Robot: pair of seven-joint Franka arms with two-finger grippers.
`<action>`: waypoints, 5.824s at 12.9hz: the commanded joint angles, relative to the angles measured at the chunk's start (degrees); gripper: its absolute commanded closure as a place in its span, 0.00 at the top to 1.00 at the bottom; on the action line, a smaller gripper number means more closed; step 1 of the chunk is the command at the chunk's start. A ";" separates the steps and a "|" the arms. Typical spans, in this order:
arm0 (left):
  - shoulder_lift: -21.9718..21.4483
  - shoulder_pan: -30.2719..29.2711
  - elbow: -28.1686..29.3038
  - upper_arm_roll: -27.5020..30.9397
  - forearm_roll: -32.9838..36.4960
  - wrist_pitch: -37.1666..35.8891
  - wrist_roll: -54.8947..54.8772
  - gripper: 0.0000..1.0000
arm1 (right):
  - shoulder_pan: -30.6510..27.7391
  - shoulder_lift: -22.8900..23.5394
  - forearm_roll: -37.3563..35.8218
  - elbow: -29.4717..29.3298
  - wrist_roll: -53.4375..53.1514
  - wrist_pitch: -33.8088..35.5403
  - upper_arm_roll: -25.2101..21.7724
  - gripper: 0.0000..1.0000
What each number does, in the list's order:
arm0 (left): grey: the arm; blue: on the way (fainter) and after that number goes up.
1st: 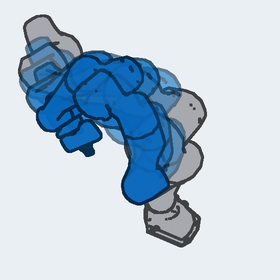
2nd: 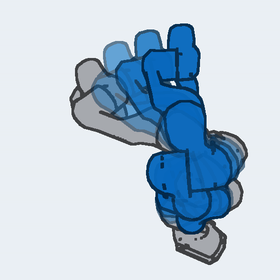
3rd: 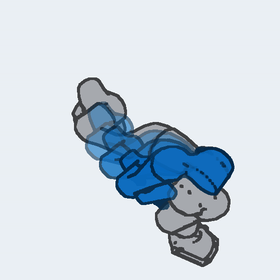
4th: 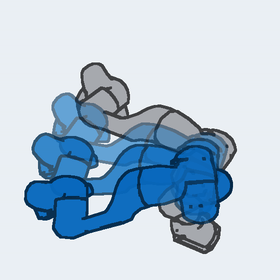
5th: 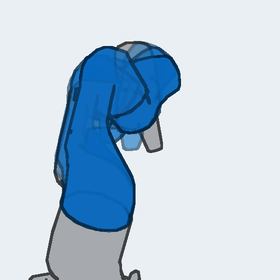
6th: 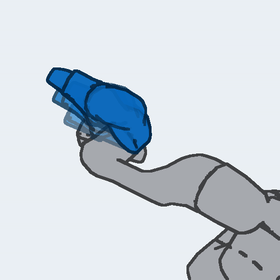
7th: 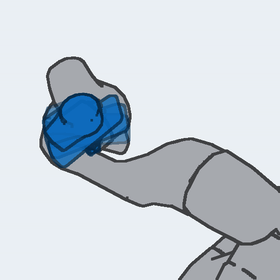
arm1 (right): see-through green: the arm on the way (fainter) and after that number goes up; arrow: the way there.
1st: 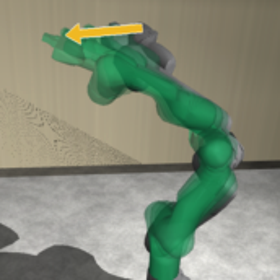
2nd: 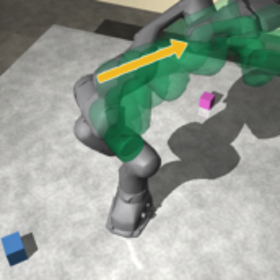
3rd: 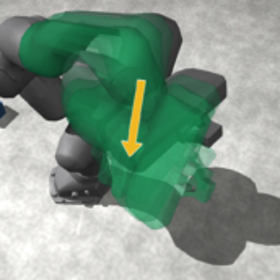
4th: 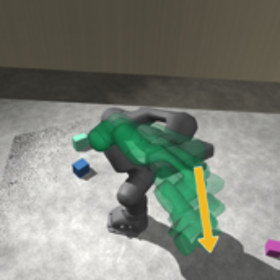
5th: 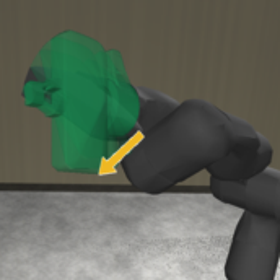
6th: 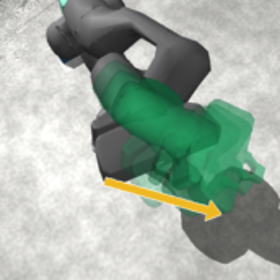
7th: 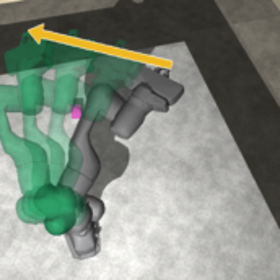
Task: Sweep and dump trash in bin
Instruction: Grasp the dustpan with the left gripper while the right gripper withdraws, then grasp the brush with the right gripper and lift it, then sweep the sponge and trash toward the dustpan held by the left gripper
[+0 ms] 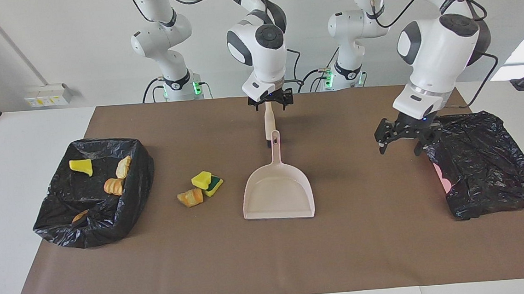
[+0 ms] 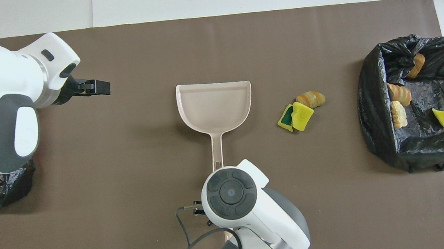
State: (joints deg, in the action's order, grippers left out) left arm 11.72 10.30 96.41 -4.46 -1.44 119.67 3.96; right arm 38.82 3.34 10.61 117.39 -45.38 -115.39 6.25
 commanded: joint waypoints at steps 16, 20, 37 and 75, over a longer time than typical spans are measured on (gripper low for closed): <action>3.93 23.00 9.14 0.50 -9.89 3.02 20.03 1.00 | 6.02 -5.09 3.28 14.90 -12.01 -9.80 -0.27 0.00; 2.96 24.86 11.96 0.59 -10.69 6.80 21.44 1.00 | 4.35 -6.06 2.14 14.10 -11.57 -3.45 -0.80 0.00; 3.57 25.65 10.38 1.29 -9.73 -0.23 21.45 0.00 | -31.42 -6.15 -19.49 7.86 24.54 1.50 -0.45 0.00; -4.69 16.77 21.81 2.00 4.95 -1.72 -32.19 0.00 | -10.76 10.65 3.21 -9.90 19.54 4.09 -0.62 0.00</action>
State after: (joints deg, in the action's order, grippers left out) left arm 8.31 27.33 116.67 -2.64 4.33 116.00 -30.38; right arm 30.50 14.40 14.45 108.38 -25.86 -115.15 5.57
